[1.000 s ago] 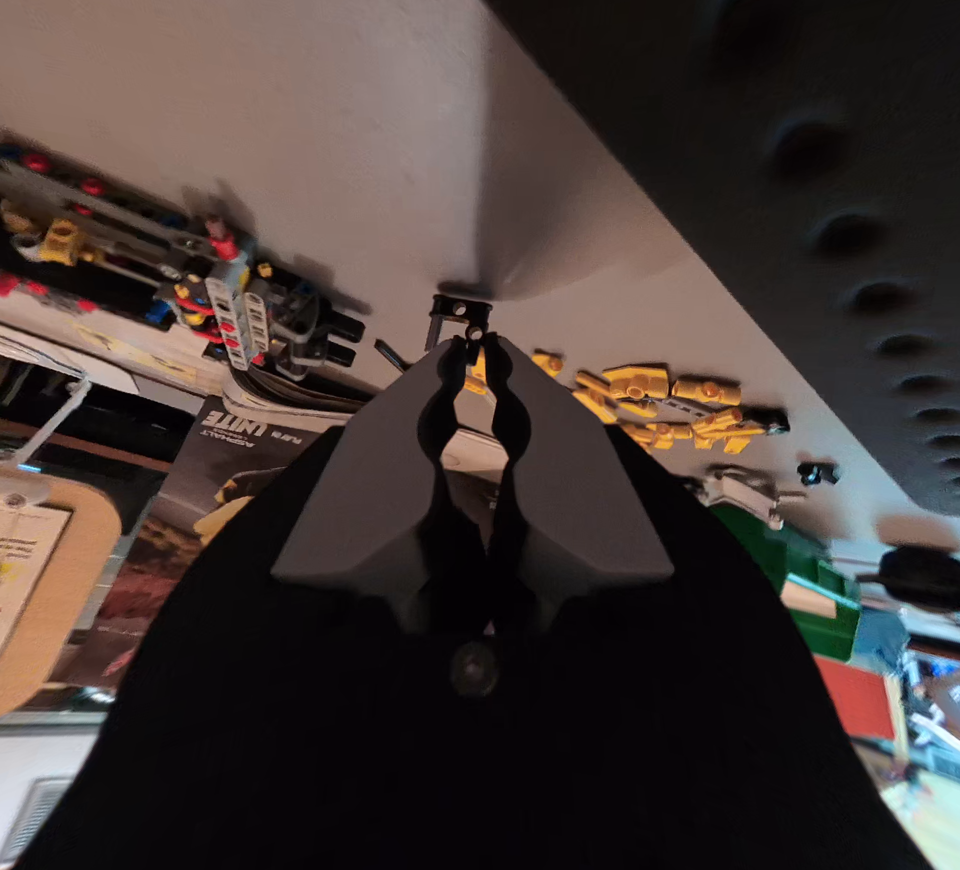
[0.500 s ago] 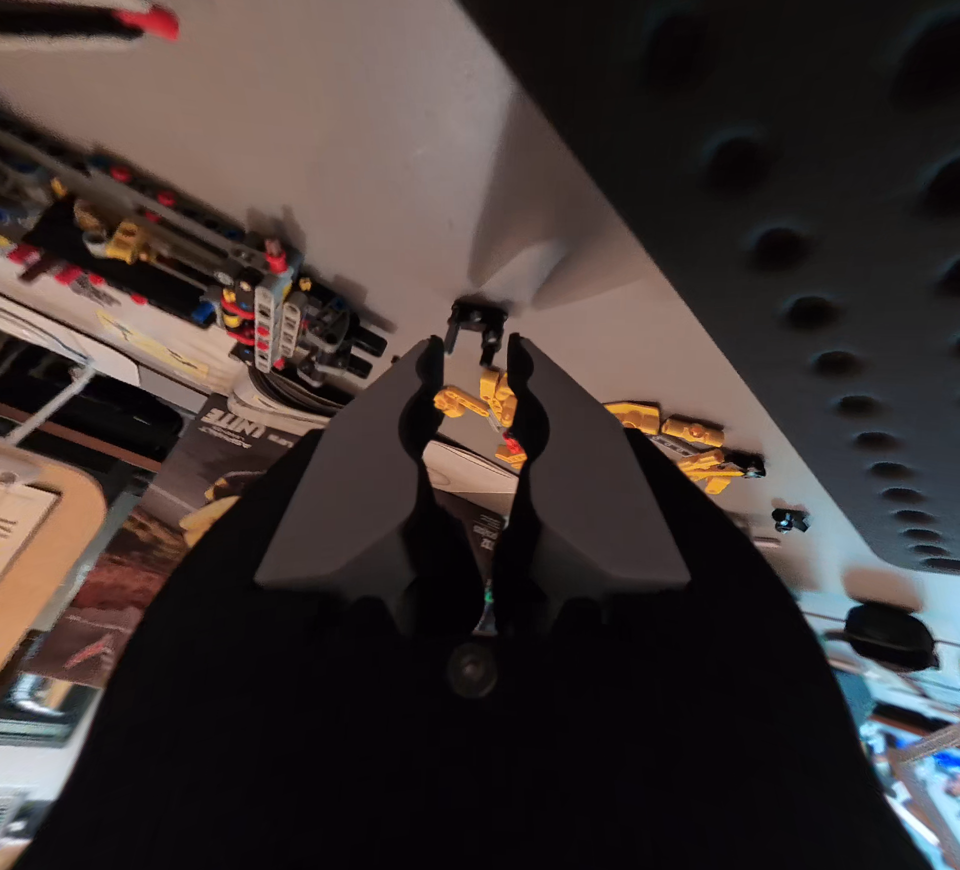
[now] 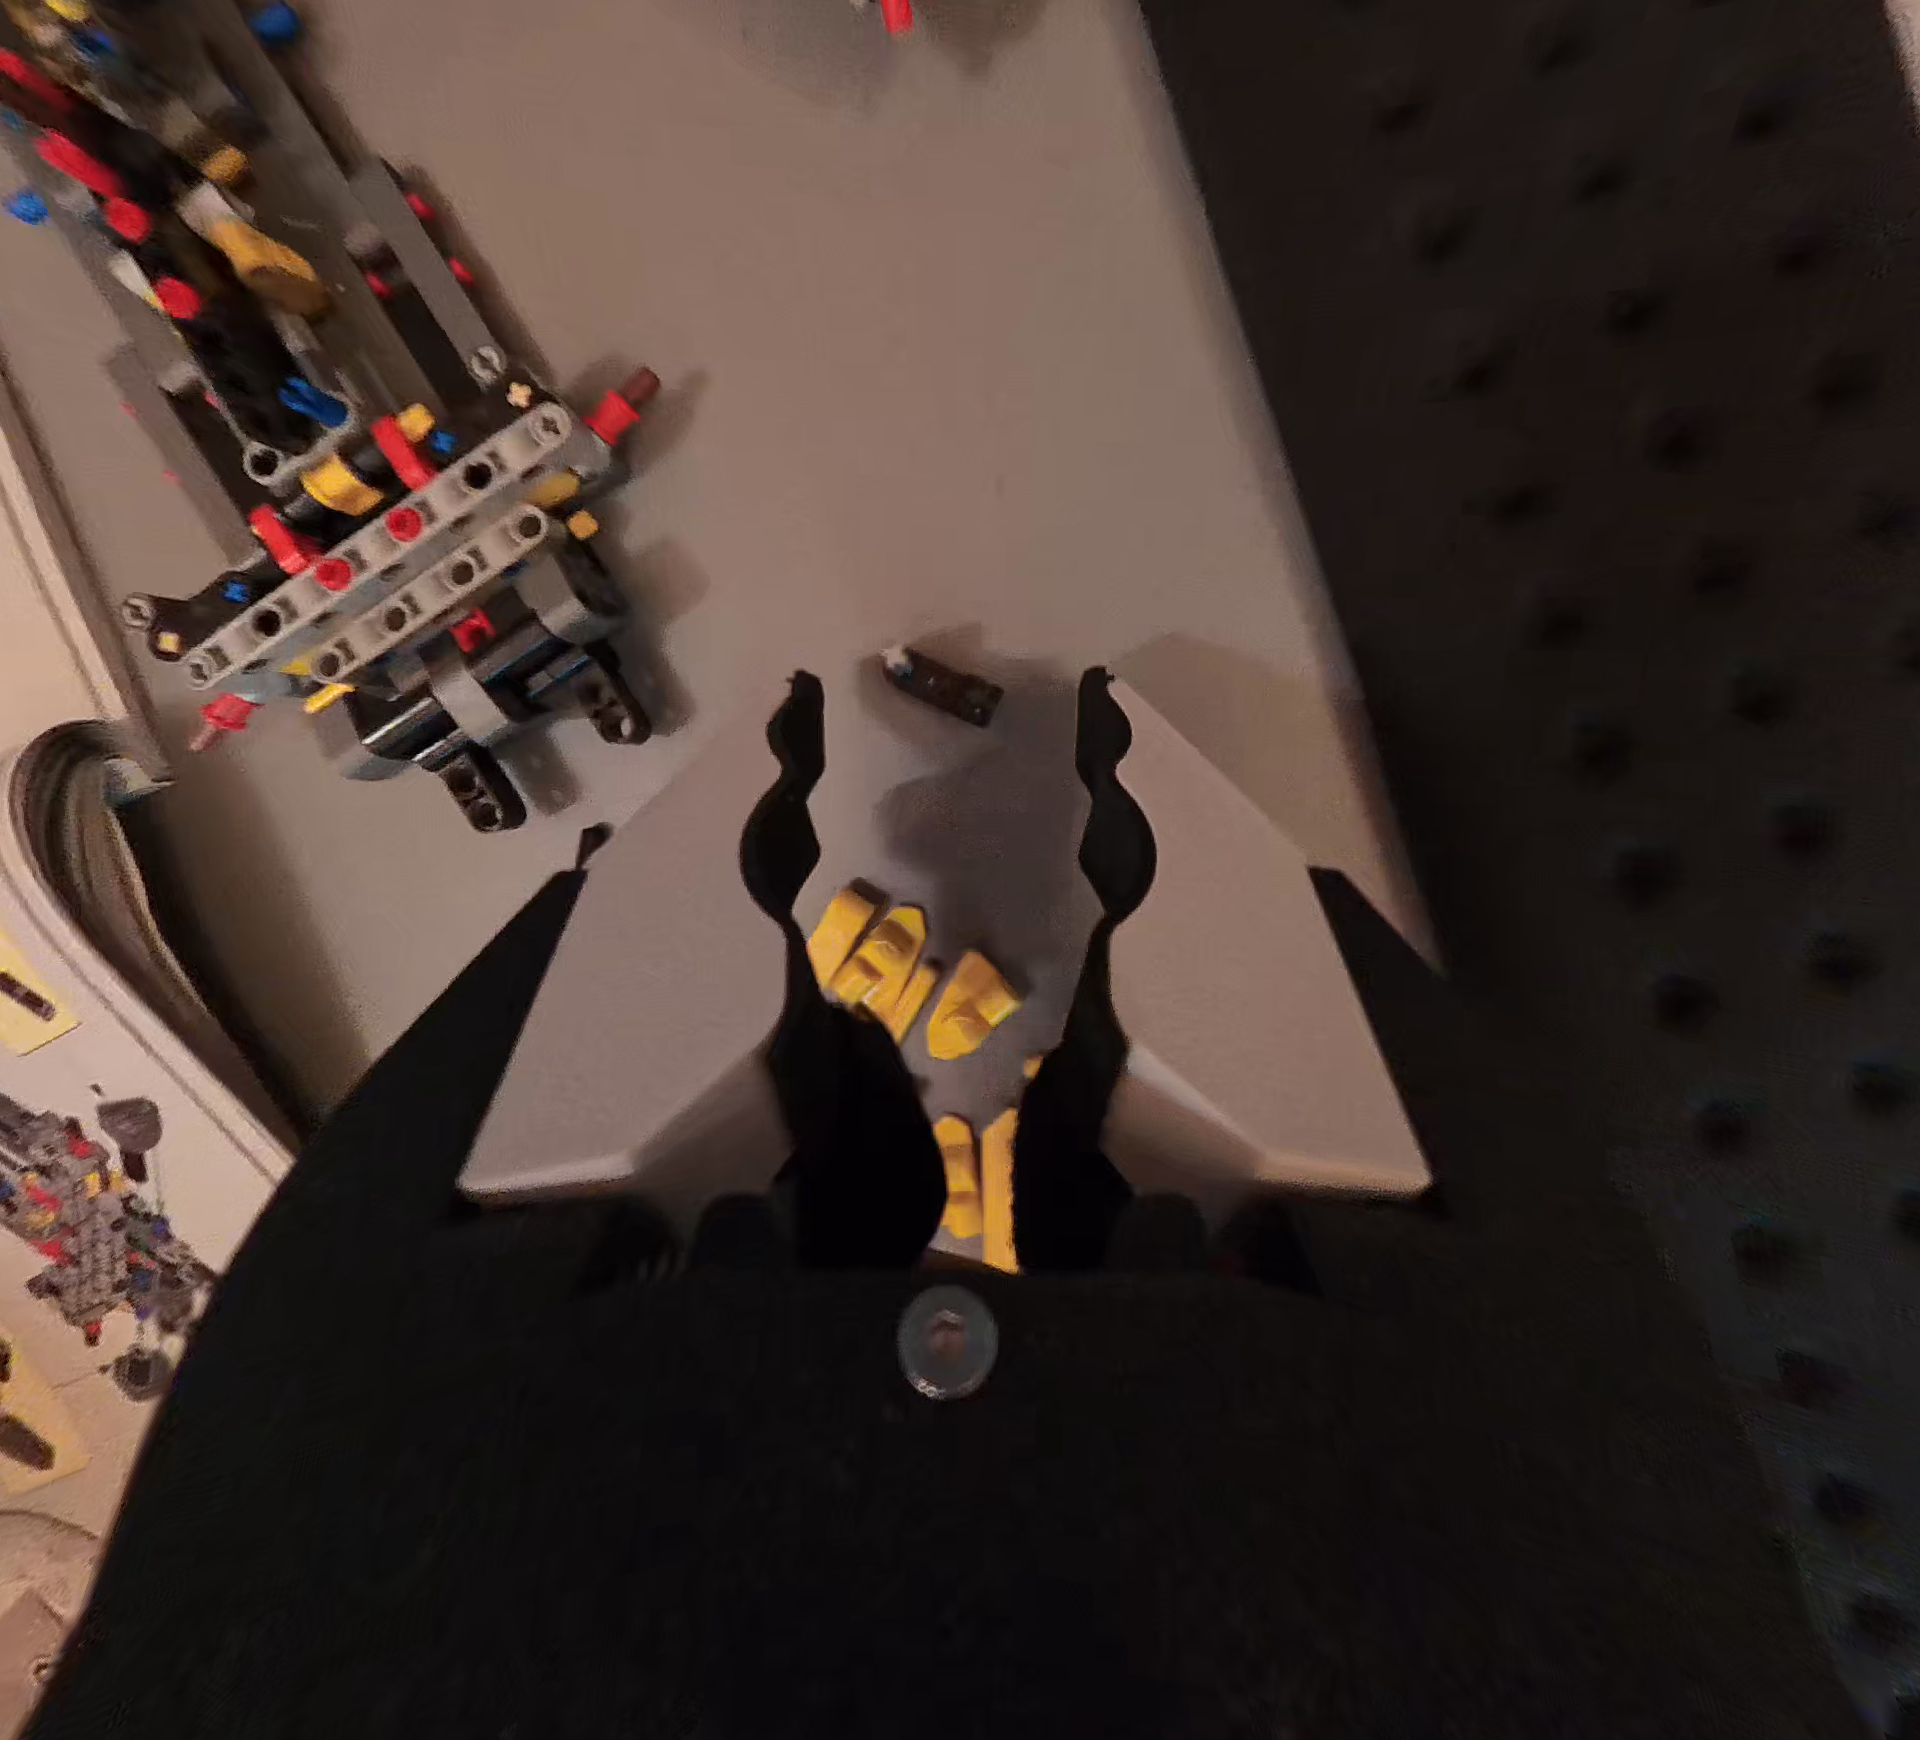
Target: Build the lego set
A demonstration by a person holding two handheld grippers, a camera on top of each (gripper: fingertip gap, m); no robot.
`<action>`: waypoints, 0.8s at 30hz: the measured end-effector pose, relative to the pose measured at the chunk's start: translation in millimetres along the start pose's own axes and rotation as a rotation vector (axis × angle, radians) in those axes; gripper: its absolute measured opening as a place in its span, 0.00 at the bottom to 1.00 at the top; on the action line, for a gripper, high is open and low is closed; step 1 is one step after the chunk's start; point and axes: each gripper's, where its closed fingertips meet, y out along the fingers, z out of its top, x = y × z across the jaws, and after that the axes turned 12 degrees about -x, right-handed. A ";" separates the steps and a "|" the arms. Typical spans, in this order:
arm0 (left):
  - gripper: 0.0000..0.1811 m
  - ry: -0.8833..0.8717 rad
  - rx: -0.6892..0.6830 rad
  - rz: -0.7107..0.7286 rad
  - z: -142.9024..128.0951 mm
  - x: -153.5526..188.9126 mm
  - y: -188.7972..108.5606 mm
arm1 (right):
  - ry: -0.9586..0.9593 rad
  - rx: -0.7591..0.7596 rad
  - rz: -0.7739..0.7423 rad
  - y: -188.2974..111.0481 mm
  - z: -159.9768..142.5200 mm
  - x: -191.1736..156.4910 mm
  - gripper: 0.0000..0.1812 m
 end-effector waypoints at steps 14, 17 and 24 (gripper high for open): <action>0.07 0.081 0.106 -0.142 -3.9 -2.7 8.8 | 0.040 0.044 0.061 -5.1 4.5 -1.7 0.02; 0.07 0.081 0.121 -0.134 -1.1 -2.7 9.6 | 0.051 0.052 0.068 -6.2 5.4 -0.9 0.02; 0.15 0.041 0.133 -0.122 3.2 -5.4 11.1 | 0.058 0.057 0.082 -6.5 6.0 -1.6 0.02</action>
